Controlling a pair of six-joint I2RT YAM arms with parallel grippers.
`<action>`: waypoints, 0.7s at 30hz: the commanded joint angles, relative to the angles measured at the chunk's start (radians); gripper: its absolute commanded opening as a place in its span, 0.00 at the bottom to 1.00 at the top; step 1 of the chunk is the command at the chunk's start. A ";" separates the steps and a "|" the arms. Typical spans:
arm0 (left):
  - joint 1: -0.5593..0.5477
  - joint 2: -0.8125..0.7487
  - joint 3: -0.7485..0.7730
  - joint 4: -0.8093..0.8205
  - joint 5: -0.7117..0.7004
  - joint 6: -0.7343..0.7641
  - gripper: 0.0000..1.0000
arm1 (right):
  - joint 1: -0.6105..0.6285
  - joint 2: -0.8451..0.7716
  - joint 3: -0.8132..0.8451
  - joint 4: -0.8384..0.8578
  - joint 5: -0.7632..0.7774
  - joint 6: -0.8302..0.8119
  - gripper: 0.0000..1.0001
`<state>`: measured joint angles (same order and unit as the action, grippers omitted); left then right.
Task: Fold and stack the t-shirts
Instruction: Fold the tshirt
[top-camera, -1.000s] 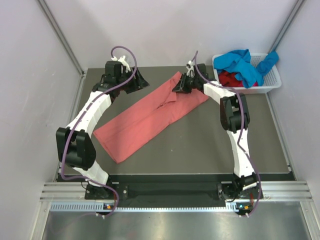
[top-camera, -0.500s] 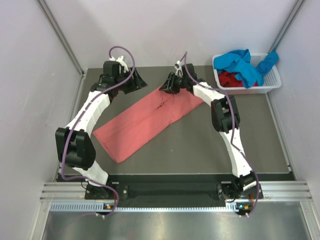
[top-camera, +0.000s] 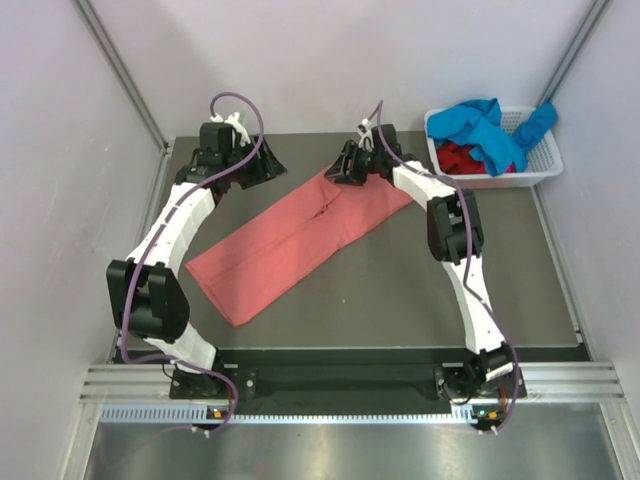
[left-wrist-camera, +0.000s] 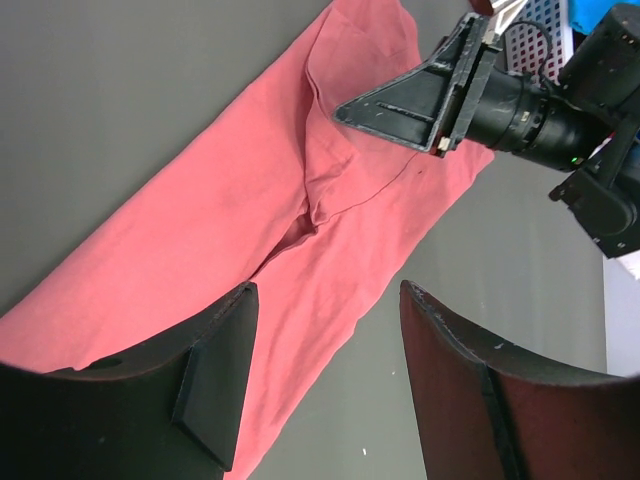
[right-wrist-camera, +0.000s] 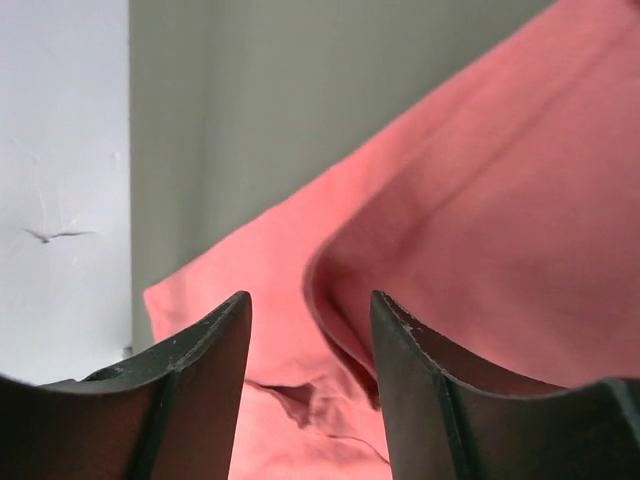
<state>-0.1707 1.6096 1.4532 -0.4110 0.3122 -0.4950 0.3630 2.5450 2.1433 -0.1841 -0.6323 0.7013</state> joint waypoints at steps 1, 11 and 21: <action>0.005 -0.043 0.041 -0.005 -0.004 0.013 0.63 | -0.013 -0.081 0.033 -0.049 0.000 -0.085 0.52; 0.008 -0.048 0.029 -0.008 0.005 0.013 0.63 | 0.011 -0.100 -0.072 -0.034 -0.021 -0.114 0.51; 0.010 -0.056 0.038 -0.012 0.007 -0.002 0.63 | 0.077 -0.115 -0.074 0.006 -0.015 -0.091 0.50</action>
<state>-0.1661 1.6035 1.4532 -0.4335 0.3134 -0.4957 0.4065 2.5179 2.0682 -0.2276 -0.6312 0.6056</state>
